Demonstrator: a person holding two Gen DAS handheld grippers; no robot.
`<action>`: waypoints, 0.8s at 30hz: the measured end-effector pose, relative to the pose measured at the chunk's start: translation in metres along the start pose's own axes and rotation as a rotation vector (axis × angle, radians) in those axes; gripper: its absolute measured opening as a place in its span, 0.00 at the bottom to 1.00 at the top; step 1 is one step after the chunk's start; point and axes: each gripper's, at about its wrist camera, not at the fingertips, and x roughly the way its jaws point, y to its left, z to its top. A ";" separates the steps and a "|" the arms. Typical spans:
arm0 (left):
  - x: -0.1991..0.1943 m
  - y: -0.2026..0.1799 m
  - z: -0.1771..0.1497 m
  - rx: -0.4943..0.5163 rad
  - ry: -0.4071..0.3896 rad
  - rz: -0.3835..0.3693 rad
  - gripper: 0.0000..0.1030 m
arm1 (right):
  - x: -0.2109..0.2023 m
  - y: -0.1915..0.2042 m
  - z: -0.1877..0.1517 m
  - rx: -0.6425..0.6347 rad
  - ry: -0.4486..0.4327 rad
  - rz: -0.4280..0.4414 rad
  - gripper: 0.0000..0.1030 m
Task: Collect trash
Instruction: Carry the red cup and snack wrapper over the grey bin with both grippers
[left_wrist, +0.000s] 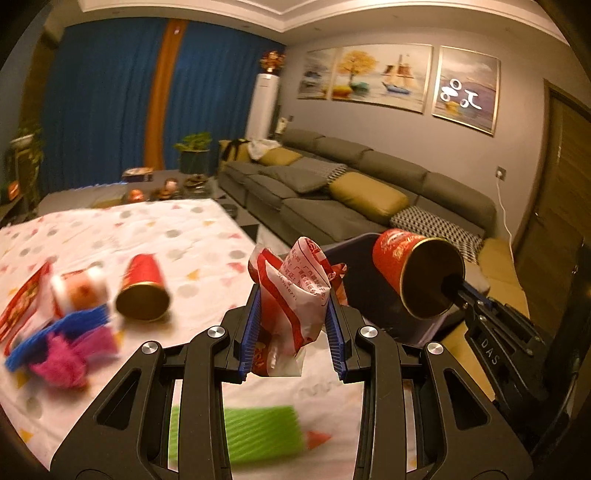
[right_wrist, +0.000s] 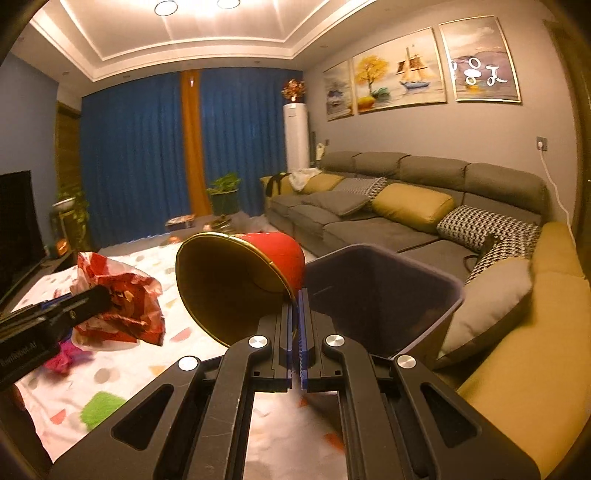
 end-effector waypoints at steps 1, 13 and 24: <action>0.003 -0.003 0.002 0.003 0.001 -0.007 0.31 | 0.001 -0.003 0.001 0.001 -0.004 -0.008 0.04; 0.051 -0.042 0.020 0.041 0.030 -0.086 0.31 | 0.008 -0.041 0.011 0.028 -0.025 -0.071 0.04; 0.097 -0.070 0.020 0.070 0.074 -0.129 0.31 | 0.013 -0.057 0.012 0.054 -0.030 -0.104 0.04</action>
